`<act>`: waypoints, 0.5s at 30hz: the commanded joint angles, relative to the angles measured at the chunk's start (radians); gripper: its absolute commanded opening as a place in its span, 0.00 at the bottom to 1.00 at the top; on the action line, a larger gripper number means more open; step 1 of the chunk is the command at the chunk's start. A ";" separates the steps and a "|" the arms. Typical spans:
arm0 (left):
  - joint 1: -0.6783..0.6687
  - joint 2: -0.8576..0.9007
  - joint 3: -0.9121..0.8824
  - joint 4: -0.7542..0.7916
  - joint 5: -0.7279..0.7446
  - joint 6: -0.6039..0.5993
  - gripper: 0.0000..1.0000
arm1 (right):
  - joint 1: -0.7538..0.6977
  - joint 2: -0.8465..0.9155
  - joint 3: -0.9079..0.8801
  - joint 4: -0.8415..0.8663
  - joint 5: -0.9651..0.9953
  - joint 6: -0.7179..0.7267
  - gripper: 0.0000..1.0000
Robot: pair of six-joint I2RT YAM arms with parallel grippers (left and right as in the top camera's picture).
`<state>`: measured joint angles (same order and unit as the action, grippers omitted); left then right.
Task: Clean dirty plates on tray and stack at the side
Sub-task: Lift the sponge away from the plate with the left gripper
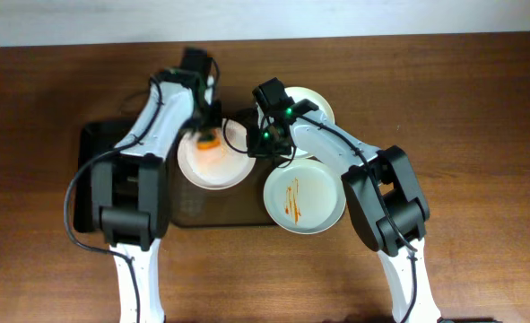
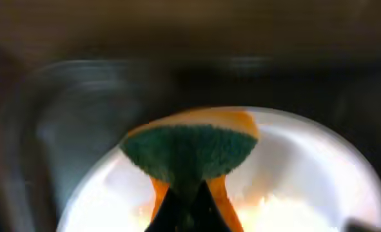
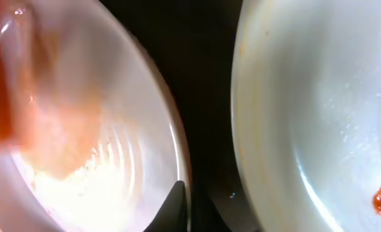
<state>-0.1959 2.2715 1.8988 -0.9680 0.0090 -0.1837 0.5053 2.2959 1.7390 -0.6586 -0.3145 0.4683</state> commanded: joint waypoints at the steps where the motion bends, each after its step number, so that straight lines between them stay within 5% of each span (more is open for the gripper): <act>1: 0.021 -0.017 0.239 -0.089 -0.031 -0.012 0.00 | 0.011 0.017 -0.002 -0.035 -0.015 -0.007 0.04; 2: 0.021 -0.017 0.294 -0.113 -0.032 -0.007 0.00 | 0.011 0.017 -0.002 -0.047 -0.015 -0.003 0.08; 5: 0.050 -0.017 0.400 -0.150 -0.031 -0.001 0.00 | 0.011 0.017 -0.002 -0.063 -0.081 0.019 0.45; 10: 0.094 -0.013 0.411 -0.203 -0.020 -0.002 0.00 | 0.039 0.017 -0.002 -0.141 -0.095 0.047 0.40; 15: 0.094 -0.013 0.401 -0.225 -0.020 -0.002 0.00 | 0.100 0.017 -0.002 -0.144 0.110 0.148 0.26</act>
<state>-0.0952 2.2684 2.2894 -1.1892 -0.0120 -0.1833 0.5610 2.2894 1.7496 -0.8108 -0.3553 0.5526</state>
